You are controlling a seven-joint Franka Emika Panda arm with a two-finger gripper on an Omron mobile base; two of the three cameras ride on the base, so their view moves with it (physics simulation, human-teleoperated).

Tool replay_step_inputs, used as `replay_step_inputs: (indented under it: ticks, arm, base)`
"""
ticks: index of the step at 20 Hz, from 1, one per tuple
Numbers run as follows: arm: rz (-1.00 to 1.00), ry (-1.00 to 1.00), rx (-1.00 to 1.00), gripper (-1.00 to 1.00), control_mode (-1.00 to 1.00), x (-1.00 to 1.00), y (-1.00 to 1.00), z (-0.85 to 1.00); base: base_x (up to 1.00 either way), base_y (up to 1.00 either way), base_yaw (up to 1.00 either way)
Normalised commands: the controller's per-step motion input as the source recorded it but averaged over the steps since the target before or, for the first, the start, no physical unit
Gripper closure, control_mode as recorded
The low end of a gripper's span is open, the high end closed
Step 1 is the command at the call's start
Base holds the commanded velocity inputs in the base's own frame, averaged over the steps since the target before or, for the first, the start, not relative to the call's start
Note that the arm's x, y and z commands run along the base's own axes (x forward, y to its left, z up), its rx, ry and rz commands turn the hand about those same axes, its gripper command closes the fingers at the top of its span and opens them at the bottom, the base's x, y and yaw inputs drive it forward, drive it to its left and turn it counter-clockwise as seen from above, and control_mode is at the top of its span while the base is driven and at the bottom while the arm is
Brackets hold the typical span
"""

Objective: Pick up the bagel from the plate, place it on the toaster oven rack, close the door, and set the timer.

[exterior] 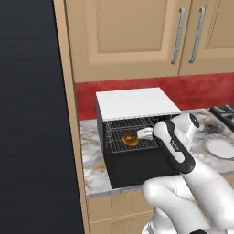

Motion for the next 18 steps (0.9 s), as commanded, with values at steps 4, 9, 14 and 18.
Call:
replay_step_inputs:
  ticks: [4,9,14,18]
  arm:
    - [-0.05,0.0,0.0,-1.0,-1.0,-0.75,0.0,0.84]
    - [-0.07,0.15,0.0,-1.0,-1.0,-0.44,0.0,0.48]
    - [-0.08,0.36,0.0,-1.0,-1.0,0.0,0.0,0.26]
    - [-0.08,0.37,-0.08,-1.0,-1.0,0.05,0.08,0.04]
  base:
    - [0.0,0.0,0.0]
    - [0.0,0.0,0.0]
    - [0.0,0.0,0.0]
    - [0.0,0.0,0.0]
